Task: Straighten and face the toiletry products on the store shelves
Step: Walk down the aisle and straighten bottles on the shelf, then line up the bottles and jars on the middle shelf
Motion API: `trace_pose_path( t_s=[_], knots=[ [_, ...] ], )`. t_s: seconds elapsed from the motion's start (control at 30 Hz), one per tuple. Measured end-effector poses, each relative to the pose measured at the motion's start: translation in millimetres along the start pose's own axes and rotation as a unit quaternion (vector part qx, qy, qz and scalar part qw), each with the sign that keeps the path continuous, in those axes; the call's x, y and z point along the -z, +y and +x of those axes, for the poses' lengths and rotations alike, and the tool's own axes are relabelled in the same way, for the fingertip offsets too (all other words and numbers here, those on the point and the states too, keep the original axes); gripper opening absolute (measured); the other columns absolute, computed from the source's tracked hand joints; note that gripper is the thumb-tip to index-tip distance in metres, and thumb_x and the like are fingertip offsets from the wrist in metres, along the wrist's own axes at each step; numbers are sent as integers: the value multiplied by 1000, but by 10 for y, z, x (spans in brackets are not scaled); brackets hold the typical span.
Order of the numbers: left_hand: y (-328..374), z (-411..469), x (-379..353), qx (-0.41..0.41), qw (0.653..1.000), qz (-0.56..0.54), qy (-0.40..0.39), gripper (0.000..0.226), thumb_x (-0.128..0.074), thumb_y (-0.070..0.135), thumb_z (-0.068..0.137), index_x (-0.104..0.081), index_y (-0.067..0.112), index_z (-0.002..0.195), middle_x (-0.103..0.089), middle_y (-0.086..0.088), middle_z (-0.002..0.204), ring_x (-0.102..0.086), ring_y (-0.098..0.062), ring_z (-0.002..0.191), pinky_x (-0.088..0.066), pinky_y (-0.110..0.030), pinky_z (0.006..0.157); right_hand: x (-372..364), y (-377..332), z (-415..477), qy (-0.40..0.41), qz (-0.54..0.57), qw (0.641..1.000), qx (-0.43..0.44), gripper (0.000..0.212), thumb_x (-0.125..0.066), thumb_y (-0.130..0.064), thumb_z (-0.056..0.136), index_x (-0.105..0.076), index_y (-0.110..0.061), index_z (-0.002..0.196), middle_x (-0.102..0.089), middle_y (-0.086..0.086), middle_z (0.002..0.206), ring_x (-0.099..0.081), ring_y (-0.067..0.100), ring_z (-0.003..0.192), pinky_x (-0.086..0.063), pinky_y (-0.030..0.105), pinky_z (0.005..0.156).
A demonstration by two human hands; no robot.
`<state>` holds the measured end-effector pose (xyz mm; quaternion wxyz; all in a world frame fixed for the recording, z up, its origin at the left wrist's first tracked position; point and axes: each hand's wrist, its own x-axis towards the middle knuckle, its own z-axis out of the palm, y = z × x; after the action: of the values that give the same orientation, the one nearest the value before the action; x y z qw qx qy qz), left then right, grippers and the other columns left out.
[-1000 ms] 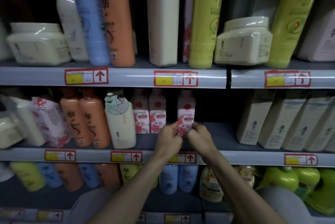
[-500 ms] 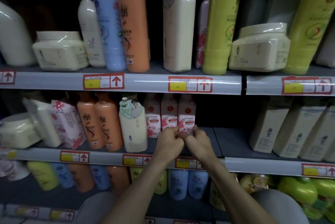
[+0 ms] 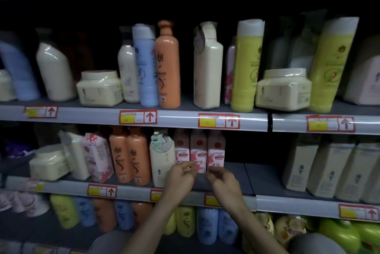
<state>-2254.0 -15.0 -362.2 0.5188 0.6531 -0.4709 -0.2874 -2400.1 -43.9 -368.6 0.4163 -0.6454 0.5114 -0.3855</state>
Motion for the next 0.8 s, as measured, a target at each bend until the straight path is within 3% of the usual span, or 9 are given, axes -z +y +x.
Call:
trace_pose_path(
  t_s=[0.07,0.13,0.27,0.43,0.57,0.73,0.8],
  knots=[
    [104,-125,125,1,1000,-24,20,20,-66,12,94,-74,20,111,-75,4,106,-68,-3,92,-52,-11,82,31,-89,-89,2,11,1000,14,23,-67,-24,95,-73,-21,117,-73,-11,104,-66,9,104,-44,8,74],
    [232,-241,251,6,998,-56,25,18,-64,14,94,-74,29,97,-78,2,103,-72,-13,94,-57,-27,87,93,-252,-193,-6,23,999,38,15,-69,-22,94,-75,-25,108,-74,-16,97,-68,7,101,-47,12,78],
    [679,-484,465,-47,996,-72,22,16,-66,33,87,-76,32,99,-79,7,100,-72,-16,97,-58,-41,90,353,-724,-373,-16,37,993,112,16,-69,-23,94,-73,-27,109,-76,-11,100,-68,-1,99,-50,14,84],
    [1325,-662,738,-103,990,-83,41,19,-64,19,95,-74,27,109,-78,3,100,-73,-14,95,-54,-30,80,828,-1293,-562,24,34,982,183,18,-68,-28,95,-72,-26,112,-75,-12,102,-68,-4,96,-51,18,88],
    [1744,-680,858,-118,986,-92,74,19,-67,18,93,-72,22,110,-78,-1,95,-74,-17,90,-57,-35,85,1090,-1587,-638,50,34,979,194,22,-68,-28,94,-72,-23,115,-74,-12,104,-67,4,100,-51,24,88],
    [1950,-682,1032,-130,984,-63,107,23,-66,17,91,-70,23,113,-75,6,93,-73,-14,88,-58,-40,89,1171,-1753,-719,51,20,979,198,25,-68,-30,93,-72,-24,117,-73,-12,107,-67,6,101,-51,28,93],
    [1927,-626,1160,-126,982,-47,131,23,-67,19,87,-69,26,109,-77,4,92,-73,-18,88,-59,-38,84,1072,-1815,-697,45,15,980,196,25,-68,-28,93,-73,-22,117,-73,-11,108,-67,7,103,-51,27,93]
  ],
)
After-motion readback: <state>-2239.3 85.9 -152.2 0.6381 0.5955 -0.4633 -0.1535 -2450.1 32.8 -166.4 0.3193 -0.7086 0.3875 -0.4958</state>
